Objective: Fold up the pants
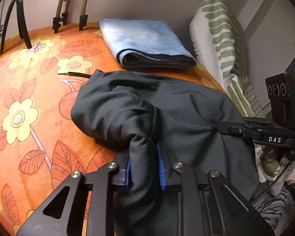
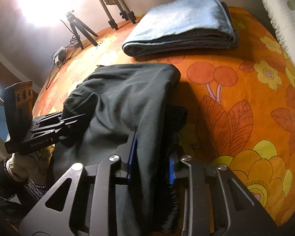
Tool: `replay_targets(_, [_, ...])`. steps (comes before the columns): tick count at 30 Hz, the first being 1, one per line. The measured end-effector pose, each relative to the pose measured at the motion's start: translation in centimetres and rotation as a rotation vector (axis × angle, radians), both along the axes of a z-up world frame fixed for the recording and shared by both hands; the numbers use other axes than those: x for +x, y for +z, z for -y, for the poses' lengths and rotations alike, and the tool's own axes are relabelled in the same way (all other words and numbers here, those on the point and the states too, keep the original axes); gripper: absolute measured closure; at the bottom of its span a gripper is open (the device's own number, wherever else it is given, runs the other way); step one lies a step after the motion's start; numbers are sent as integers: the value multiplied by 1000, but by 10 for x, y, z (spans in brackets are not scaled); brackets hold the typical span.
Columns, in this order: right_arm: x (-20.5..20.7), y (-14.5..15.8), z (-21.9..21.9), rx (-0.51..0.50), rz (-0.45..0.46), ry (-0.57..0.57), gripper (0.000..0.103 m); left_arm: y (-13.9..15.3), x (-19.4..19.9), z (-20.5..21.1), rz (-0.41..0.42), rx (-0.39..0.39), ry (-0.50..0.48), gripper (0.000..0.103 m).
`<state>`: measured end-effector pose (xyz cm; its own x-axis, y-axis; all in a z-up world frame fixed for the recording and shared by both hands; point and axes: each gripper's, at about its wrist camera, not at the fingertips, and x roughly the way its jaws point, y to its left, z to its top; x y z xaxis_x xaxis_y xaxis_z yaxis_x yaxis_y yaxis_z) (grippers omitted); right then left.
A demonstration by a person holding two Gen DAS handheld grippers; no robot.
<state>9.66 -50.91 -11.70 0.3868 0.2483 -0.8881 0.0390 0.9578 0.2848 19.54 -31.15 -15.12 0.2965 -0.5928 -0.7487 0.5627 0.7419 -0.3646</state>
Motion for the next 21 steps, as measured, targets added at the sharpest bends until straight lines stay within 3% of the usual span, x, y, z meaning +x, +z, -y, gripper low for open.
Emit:
replay_targets(11, [-10,20,-26,-128,70,55,85,17,-4,-13,24,-58,7,93])
replay_targets(21, [-19,74,-52,-218,206,103,86,75,-12,-18,142,-134,-9,94])
